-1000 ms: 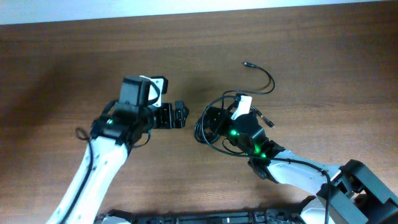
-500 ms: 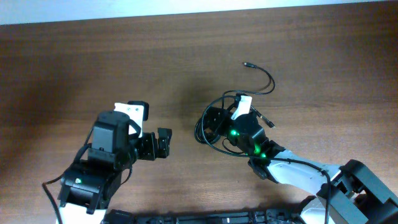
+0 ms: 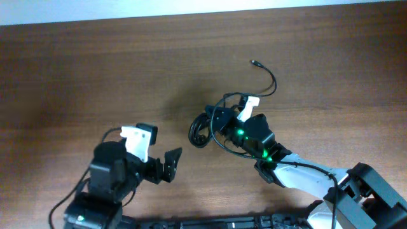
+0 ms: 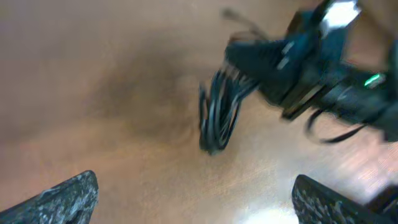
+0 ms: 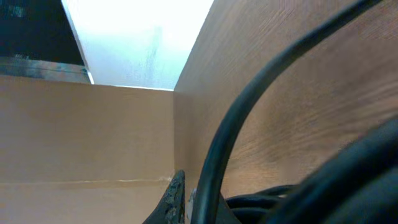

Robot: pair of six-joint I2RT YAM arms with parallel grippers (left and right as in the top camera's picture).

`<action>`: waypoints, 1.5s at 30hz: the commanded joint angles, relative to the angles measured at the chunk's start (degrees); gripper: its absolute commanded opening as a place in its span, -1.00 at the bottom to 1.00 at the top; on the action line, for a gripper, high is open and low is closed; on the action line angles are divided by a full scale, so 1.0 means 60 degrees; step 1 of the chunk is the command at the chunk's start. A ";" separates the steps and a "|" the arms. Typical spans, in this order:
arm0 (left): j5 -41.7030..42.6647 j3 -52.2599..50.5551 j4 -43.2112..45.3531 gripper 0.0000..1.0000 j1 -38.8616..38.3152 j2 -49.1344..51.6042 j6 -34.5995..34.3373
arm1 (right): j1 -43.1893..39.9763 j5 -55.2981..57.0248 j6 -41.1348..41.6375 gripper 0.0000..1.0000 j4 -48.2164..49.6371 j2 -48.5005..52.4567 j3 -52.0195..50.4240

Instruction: Untangle cables

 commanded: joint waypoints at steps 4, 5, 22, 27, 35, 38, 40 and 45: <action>0.0200 -0.1435 0.1461 0.60 -0.0011 -0.0011 -0.0860 | -0.0044 -0.0678 0.1738 -0.92 0.0106 -0.0033 0.0062; 0.0415 -0.1479 0.1628 0.55 -0.0011 0.0157 -0.0856 | -0.0044 -0.0656 0.1734 -0.92 0.0091 -0.0033 0.0062; 0.1796 -0.1479 0.4357 -1.00 -0.0576 0.4360 -0.1257 | -0.0044 -0.0364 0.1024 -0.89 -0.1286 -0.0033 0.0062; 0.0382 -0.1479 0.3993 -1.00 -0.0576 0.3395 -0.0841 | -0.0696 -0.0947 -0.1931 0.36 -0.1297 -0.0036 0.0062; -0.0342 -0.1479 0.3778 -1.00 -0.0576 0.3388 -0.0845 | -0.0437 -0.3814 -0.3209 0.36 -0.0820 -0.0040 0.0058; -0.0266 -0.1479 0.3781 -1.00 -0.0576 0.3388 -0.0845 | 0.0313 -0.2718 -0.2634 0.28 -0.0820 -0.0040 0.0062; 0.0208 -0.1479 0.3872 -1.00 -0.0576 0.3388 -0.0831 | 0.0736 -0.2098 -0.2339 0.28 -0.0790 -0.0040 0.0062; 0.0845 -0.1479 0.4033 -1.00 -0.0579 0.3388 -0.0408 | 0.1362 -0.0820 -0.2306 0.15 -0.0466 -0.0040 0.0087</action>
